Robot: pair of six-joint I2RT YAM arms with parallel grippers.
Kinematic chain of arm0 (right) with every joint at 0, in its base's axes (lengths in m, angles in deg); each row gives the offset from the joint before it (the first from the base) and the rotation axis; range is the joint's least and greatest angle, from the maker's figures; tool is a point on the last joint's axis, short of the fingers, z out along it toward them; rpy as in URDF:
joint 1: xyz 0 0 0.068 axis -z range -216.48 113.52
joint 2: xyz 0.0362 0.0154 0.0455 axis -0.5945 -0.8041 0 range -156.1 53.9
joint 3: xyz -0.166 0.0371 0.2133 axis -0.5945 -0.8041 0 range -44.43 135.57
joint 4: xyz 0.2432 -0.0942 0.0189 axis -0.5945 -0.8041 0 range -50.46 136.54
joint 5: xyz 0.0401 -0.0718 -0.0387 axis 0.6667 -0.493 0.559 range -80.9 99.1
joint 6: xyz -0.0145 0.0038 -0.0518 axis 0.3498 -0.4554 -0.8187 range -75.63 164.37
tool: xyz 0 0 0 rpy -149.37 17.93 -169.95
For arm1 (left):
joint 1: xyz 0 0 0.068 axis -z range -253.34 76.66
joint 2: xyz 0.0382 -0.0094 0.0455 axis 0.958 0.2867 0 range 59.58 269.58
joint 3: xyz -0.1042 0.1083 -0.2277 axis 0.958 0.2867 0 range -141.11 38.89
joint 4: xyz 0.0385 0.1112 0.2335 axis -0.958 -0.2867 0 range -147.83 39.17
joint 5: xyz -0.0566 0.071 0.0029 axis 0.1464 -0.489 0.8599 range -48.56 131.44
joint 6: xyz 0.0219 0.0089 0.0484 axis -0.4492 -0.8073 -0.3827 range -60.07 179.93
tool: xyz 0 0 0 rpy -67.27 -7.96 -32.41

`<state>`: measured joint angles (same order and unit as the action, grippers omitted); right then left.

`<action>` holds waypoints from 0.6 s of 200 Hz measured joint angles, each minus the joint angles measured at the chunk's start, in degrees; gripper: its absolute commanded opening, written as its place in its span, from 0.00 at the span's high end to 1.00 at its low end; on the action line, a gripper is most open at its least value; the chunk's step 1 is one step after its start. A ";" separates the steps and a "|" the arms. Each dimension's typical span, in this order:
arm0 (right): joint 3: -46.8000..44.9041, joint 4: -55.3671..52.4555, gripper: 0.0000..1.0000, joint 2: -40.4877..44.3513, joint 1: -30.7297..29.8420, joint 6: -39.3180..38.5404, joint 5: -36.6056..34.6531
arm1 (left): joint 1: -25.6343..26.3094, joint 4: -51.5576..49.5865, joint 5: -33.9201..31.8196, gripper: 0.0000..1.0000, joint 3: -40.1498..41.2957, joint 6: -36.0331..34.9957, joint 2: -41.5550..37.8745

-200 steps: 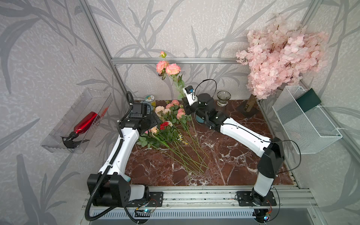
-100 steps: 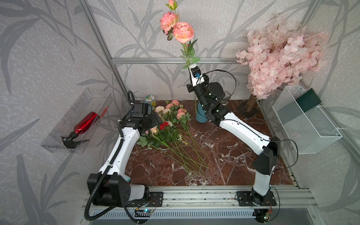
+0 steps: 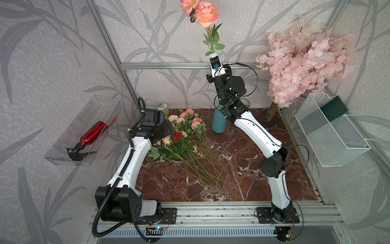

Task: Place the pink flowers into the vase
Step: Pick up the flower at the center of the board, then place the flower in the vase.

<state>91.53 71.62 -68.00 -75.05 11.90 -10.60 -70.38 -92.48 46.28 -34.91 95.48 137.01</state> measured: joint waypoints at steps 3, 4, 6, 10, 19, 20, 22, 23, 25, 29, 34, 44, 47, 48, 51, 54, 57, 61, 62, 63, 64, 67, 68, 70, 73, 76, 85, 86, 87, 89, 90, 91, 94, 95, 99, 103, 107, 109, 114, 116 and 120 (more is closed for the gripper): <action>0.00 -0.13 1.00 -0.02 0.15 -0.02 -0.07 | 0.00 0.02 0.00 0.06 0.00 0.00 0.04; 0.00 -0.15 1.00 -0.02 0.17 -0.04 -0.09 | 0.00 0.02 0.00 0.06 0.00 0.00 0.04; 0.00 -0.24 1.00 -0.02 0.26 -0.13 -0.17 | 0.00 0.02 -0.02 0.06 0.00 0.00 0.04; 0.00 -0.35 1.00 -0.07 0.37 -0.15 -0.35 | 0.00 0.00 -0.02 0.06 0.00 0.00 0.11; 0.00 -0.59 1.00 -0.11 0.72 -0.22 -0.61 | 0.00 0.00 -0.02 0.06 0.00 -0.02 0.20; 0.00 -0.61 1.00 -0.11 0.72 -0.24 -0.63 | 0.00 0.00 -0.02 0.06 0.00 -0.02 0.22; 0.00 -0.66 1.00 -0.11 0.79 -0.22 -0.72 | 0.00 0.00 -0.02 0.07 0.00 -0.02 0.24; -0.02 -0.72 1.00 -0.11 0.83 -0.24 -0.81 | 0.00 0.00 -0.02 0.06 0.00 -0.02 0.24; -0.02 -0.74 1.00 -0.11 0.87 -0.24 -0.87 | 0.00 0.00 -0.02 0.06 0.00 -0.02 0.26; -0.07 -0.83 1.00 -0.11 1.01 -0.24 -0.94 | 0.00 -0.02 -0.02 0.06 0.00 -0.02 0.31; -0.13 -0.87 1.00 -0.11 1.16 -0.22 -1.22 | 0.00 -0.04 -0.02 0.06 0.00 -0.02 0.31; -0.57 -0.87 1.00 -0.11 1.46 -0.11 -1.49 | 0.00 -0.07 -0.04 0.06 0.00 -0.04 0.35; -0.76 -0.83 1.00 -0.11 1.55 -0.04 -1.62 | 0.00 -0.09 -0.04 0.06 0.00 -0.04 0.35; -0.85 -0.83 1.00 -0.11 1.60 -0.02 -1.68 | 0.00 -0.09 -0.04 0.06 0.00 -0.04 0.35; -1.14 -0.81 1.00 -0.11 1.70 0.11 -1.81 | 0.00 -0.07 -0.04 0.06 0.00 -0.04 0.35; -1.40 -0.74 1.00 -0.09 1.79 0.20 -1.81 | 0.00 -0.09 -0.04 0.06 0.00 -0.04 0.35; -1.79 -0.70 1.00 -0.09 1.88 0.37 -1.92 | 0.00 -0.07 -0.04 0.06 0.00 -0.04 0.35; -2.40 -0.66 1.00 -0.09 2.05 0.72 -2.03 | 0.00 -0.09 -0.04 0.06 0.00 -0.04 0.35; -2.49 -0.66 1.00 -0.09 2.08 0.74 -2.05 | 0.00 -0.09 -0.04 0.06 0.00 -0.04 0.35; -2.71 -0.66 1.00 -0.09 2.12 0.83 -2.12 | 0.00 -0.07 -0.04 0.06 0.00 -0.04 0.35; -2.82 -0.66 1.00 -0.09 2.14 0.87 -2.14 | 0.00 -0.09 -0.04 0.06 0.00 -0.04 0.35; -3.30 -0.61 1.00 -0.09 2.23 1.07 -2.25 | 0.00 -0.09 -0.07 0.06 0.00 -0.04 0.35; -3.43 -0.63 1.00 -0.09 2.27 1.11 -2.29 | 0.00 -0.09 -0.04 0.06 0.00 -0.04 0.35; -3.80 -0.66 1.00 -0.09 2.36 1.29 -2.36 | 0.00 -0.09 -0.07 0.06 0.00 -0.04 0.35; -4.39 -0.66 1.00 -0.09 2.49 1.53 -2.38 | 0.00 -0.09 -0.07 0.06 0.00 -0.04 0.35; -4.87 -0.74 1.00 -0.09 2.60 1.73 -2.40 | 0.00 -0.09 -0.07 0.07 0.00 -0.04 0.35; -6.38 -1.03 1.00 -0.09 2.99 2.62 -2.47 | 0.00 -0.11 -0.07 0.06 0.00 -0.04 0.35; -6.49 -1.03 1.00 -0.09 3.02 2.69 -2.47 | 0.00 -0.11 -0.07 0.06 0.00 -0.04 0.35; -6.73 -1.07 1.00 -0.09 3.08 2.78 -2.47 | 0.00 -0.09 -0.07 0.06 0.00 -0.07 0.35; -6.95 -1.14 1.00 -0.09 3.10 2.91 -2.49 | 0.00 -0.09 -0.07 0.06 0.00 -0.07 0.35; -7.13 -1.18 1.00 -0.09 3.17 3.04 -2.49 | 0.00 -0.11 -0.07 0.06 0.00 -0.07 0.35; -7.23 -1.22 1.00 -0.09 3.19 3.15 -2.51 | 0.00 -0.11 -0.07 0.06 0.00 -0.07 0.35; -7.56 -1.42 1.00 -0.09 3.34 3.39 -2.56 | 0.00 -0.11 -0.07 0.06 0.00 -0.07 0.35; -7.69 -1.46 1.00 -0.11 3.39 3.50 -2.58 | 0.00 -0.11 -0.07 0.06 0.00 -0.07 0.35; -8.00 -1.70 1.00 -0.13 3.50 3.82 -2.58 | 0.00 -0.11 -0.07 0.06 0.00 -0.09 0.35; -8.17 -2.05 1.00 -0.20 3.65 4.15 -2.62 | 0.00 -0.11 -0.07 0.06 0.00 -0.09 0.35; -8.20 -2.40 1.00 -0.31 3.78 4.42 -2.71 | 0.00 -0.11 -0.09 0.06 0.00 -0.09 0.35; -8.20 -2.49 1.00 -0.33 3.80 4.57 -2.75 | 0.00 -0.13 -0.09 0.06 0.00 -0.11 0.35; -8.20 -2.73 1.00 -0.46 3.93 4.96 -2.80 | 0.00 -0.15 -0.13 0.06 0.00 -0.17 0.35; -8.20 -2.82 1.00 -0.46 4.02 5.14 -2.80 | 0.00 -0.15 -0.15 0.06 0.00 -0.20 0.35; -8.20 -2.95 1.00 -0.55 4.17 5.53 -2.80 | 0.00 -0.15 -0.22 0.06 0.00 -0.26 0.35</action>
<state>83.33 68.67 -68.55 -70.87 17.43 -13.40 -70.38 -92.64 46.06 -34.91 95.22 137.36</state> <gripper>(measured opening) 0.087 0.936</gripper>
